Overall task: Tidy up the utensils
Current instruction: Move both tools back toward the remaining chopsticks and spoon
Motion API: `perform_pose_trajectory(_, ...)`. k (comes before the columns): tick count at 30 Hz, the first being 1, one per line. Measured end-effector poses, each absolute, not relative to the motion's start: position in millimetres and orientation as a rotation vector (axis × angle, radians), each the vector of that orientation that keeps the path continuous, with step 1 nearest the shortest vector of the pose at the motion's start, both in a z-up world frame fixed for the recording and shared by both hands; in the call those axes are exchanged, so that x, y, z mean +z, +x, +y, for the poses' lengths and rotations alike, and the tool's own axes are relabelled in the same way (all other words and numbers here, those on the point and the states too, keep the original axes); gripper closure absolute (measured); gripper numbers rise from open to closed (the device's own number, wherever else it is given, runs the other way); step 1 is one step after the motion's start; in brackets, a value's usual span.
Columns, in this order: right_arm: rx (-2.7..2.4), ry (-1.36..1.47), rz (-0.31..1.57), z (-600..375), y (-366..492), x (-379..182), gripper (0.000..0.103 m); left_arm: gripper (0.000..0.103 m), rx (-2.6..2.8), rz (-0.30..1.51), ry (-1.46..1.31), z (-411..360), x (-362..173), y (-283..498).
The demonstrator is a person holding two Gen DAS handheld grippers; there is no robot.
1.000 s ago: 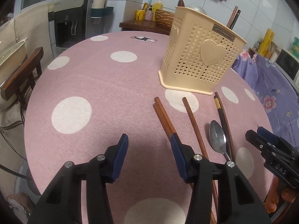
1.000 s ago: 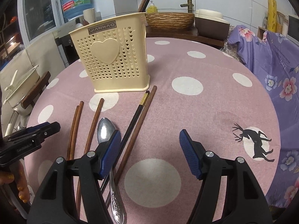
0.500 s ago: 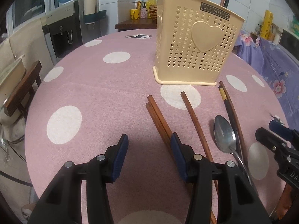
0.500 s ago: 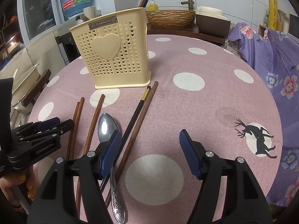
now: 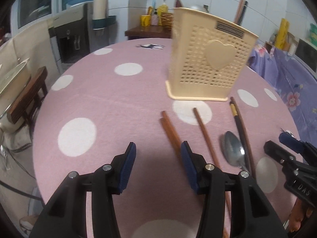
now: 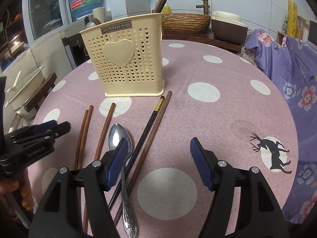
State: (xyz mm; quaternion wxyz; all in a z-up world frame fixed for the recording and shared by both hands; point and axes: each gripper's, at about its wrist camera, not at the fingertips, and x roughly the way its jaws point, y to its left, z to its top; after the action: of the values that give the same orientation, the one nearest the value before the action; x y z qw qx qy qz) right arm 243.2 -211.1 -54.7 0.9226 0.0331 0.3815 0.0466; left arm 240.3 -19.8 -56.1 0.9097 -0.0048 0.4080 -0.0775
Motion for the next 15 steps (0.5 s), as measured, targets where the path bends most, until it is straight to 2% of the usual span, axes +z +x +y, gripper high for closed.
perform_pose_trajectory(5, 0.084, 0.077, 0.795, -215.3, 241.4, -56.9, 0.037, 0.055, -0.142, 0.865, 0.060, -35.0, -71.8, 243.1)
perform_pose_trajectory(15, 0.073, 0.095, 0.786, -222.5, 245.9, -55.4, 0.037, 0.054, -0.065, 0.850, -0.065, 16.8, -62.3, 229.2)
